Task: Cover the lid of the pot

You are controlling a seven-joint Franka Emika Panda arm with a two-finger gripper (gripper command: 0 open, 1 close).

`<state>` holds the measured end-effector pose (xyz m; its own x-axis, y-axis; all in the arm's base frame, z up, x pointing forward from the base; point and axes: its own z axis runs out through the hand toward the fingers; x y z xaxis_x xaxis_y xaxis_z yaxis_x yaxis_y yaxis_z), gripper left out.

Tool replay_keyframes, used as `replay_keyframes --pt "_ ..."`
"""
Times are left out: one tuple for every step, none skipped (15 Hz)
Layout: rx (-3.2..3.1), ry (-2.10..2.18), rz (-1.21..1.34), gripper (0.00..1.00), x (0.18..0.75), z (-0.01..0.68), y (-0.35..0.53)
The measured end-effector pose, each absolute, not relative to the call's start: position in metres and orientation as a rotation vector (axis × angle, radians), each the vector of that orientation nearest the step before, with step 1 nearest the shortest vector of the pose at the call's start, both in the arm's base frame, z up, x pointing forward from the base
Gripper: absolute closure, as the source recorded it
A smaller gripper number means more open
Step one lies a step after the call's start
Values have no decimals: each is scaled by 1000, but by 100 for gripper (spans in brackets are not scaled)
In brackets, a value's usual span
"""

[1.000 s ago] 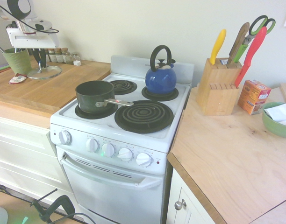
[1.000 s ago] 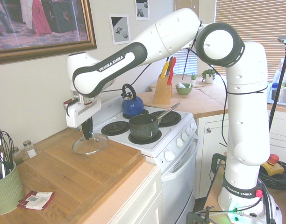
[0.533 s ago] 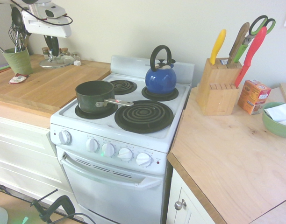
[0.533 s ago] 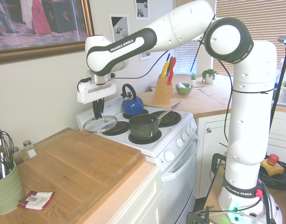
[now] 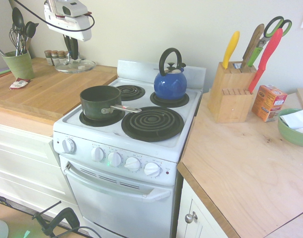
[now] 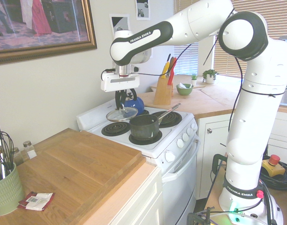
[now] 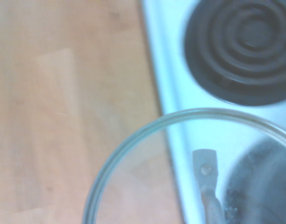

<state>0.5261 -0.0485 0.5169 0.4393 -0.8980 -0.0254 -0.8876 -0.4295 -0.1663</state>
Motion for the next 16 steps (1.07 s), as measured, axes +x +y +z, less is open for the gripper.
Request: replay_keyframes --pt "-2510 1610 -96 100 522 512 -60" --pt "-2488 1637 -89 100 518 509 -72" --pt "-2467 1661 -84 100 514 505 -84" --pt "-2445 1684 -81 100 512 503 -96" --pt "-2427 1701 -78 100 509 502 -107" --pt "-2413 1714 -75 100 507 500 -116" --pt "-2401 1724 -70 100 504 497 -124" --pt "-2394 1735 -63 100 500 493 -131" --pt "-2387 1747 -58 100 496 488 -138" --pt "-2381 1756 -56 100 492 483 -145" --pt "-2376 1761 -54 100 488 479 -150" --pt "-2373 1764 -52 100 485 476 -154" --pt "-2372 1765 -55 100 483 474 -156" --pt "-2372 1764 -55 100 482 471 -155" --pt "-2372 1762 -57 100 483 470 -154" --pt "-2374 1758 -62 100 484 469 -152"
